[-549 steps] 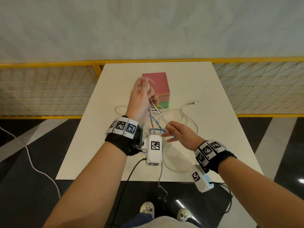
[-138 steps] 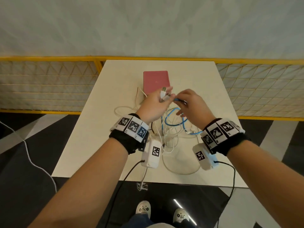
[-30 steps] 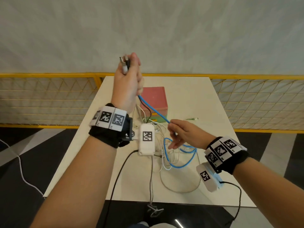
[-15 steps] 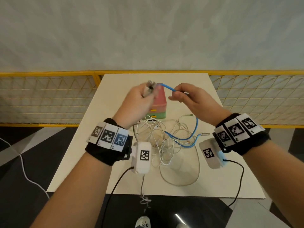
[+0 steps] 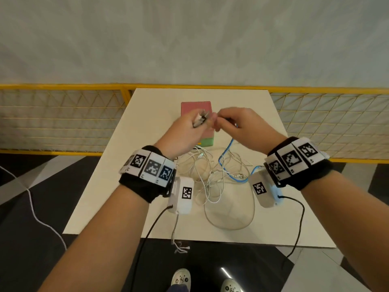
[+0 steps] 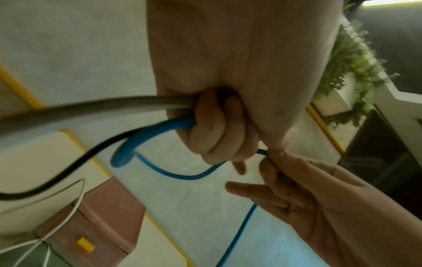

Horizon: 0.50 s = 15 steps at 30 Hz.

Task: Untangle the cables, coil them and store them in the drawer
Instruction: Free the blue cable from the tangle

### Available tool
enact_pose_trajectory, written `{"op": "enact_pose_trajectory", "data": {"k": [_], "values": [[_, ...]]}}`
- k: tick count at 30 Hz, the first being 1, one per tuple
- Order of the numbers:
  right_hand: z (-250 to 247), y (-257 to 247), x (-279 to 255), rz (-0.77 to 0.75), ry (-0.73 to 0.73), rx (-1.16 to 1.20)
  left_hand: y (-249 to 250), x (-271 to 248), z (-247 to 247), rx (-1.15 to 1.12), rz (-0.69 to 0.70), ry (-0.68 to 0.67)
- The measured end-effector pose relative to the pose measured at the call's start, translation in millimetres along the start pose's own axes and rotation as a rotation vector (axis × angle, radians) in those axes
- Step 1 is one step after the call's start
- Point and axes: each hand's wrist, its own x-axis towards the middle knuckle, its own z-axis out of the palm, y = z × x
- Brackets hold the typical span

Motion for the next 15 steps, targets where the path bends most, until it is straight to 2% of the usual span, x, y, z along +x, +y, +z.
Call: {"op": "enact_pose_trajectory", "data": {"k": [2,3,4,7,9,10,12,15], "values": [[-8.9,-1.3,3.2,-0.012,0.032,0.024,1.4,-0.5,-6.8,-0.012,0.015,-0.003],[-11.0,0.9,2.8,0.015,0.021,0.058,3.3,0.3,-10.9,-0.004,0.034,0.044],[-10.3,5.3,2.2,0.054,0.0,0.099,3.9,1.8,-15.5,-0.011,0.054,0.132],[1.2,29.8,-4.0,0.168,-0.063,0.194,9.0,8.0,-33.7,-0.137,0.082,0.525],[9.4,41.1,-10.0,0.208,-0.091,0.231,4.1,10.9,-44.4,-0.206,0.071,0.714],[12.1,42.8,-11.8,0.215,-0.097,0.233,0.2,12.2,-47.4,-0.194,0.062,0.757],[13.8,37.5,-11.4,0.216,-0.097,0.232,-3.4,10.6,-45.3,-0.121,0.038,0.762],[9.4,24.4,-2.1,0.169,-0.089,0.214,2.7,1.2,-26.6,-0.154,0.096,0.649]]}}
